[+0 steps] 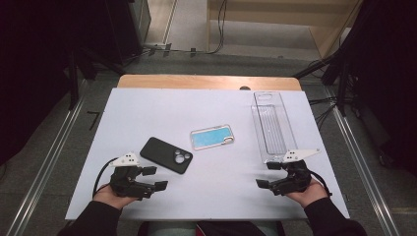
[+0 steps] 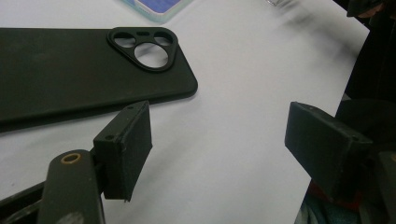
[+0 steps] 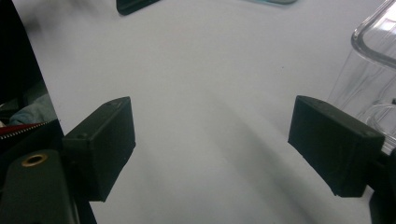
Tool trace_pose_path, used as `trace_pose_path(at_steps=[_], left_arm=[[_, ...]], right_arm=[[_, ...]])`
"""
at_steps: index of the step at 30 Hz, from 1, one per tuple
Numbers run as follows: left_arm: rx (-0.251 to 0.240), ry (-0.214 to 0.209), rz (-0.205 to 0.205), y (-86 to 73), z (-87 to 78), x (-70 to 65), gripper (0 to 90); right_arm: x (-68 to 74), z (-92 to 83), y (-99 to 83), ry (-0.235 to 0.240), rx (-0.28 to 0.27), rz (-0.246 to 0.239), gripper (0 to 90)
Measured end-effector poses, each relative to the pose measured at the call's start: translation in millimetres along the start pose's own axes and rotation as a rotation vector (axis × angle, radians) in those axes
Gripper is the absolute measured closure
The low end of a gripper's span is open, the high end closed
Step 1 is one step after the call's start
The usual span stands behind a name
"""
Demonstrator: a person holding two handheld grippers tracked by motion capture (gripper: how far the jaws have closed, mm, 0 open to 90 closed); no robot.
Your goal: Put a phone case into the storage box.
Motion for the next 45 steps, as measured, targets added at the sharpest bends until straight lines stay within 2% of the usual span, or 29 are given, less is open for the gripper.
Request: trace_pose_path(at_steps=[45], left_arm=[[-0.003, -0.004, 0.007, 0.9, -0.4, -1.6, 23.8]], right_arm=[[4.3, -0.3, -2.1, 0.031, 0.016, -0.008, 13.0]])
Point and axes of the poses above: each handheld gripper's, and its own axes: z roughly forward along the jaws, y roughly out of its top, x roughly to its left, the point moved 3 cm from there along z, roughly forward along the jaws, and after that the axes turned 4 degrees about -x, right-handed, at the moved point
